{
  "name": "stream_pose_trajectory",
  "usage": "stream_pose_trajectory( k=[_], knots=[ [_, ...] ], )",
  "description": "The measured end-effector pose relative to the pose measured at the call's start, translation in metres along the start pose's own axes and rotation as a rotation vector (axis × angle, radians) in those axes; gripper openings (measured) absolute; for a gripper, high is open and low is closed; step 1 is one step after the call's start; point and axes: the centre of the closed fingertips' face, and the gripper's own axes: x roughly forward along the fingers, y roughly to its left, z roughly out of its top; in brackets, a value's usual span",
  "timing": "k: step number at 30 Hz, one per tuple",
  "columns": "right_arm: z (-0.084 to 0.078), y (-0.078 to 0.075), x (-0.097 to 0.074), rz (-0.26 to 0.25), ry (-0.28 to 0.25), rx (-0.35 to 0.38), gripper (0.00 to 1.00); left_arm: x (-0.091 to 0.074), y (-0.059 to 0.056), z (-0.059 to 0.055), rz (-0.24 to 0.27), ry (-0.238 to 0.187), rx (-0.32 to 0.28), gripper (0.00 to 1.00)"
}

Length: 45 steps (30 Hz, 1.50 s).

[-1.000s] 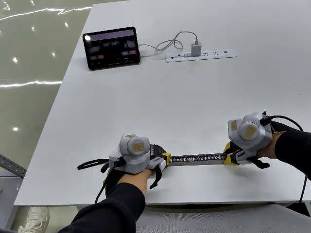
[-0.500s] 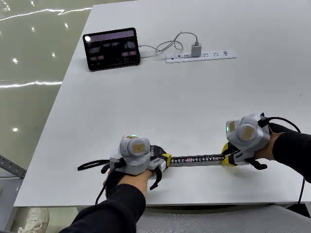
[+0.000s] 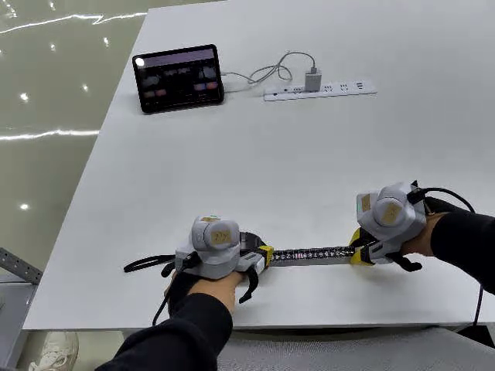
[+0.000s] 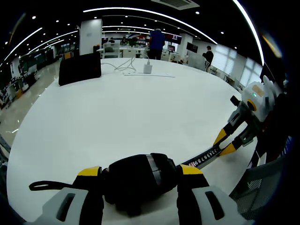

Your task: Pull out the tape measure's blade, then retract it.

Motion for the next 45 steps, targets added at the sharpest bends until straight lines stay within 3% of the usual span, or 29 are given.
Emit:
stream_pose_trajectory(
  k=[45],
  knots=[
    [0.021,0.003,0.011,0.005,-0.028,-0.003,0.11,0.0,0.0,0.0,-0.001,-0.003,-0.006,0.59]
  ],
)
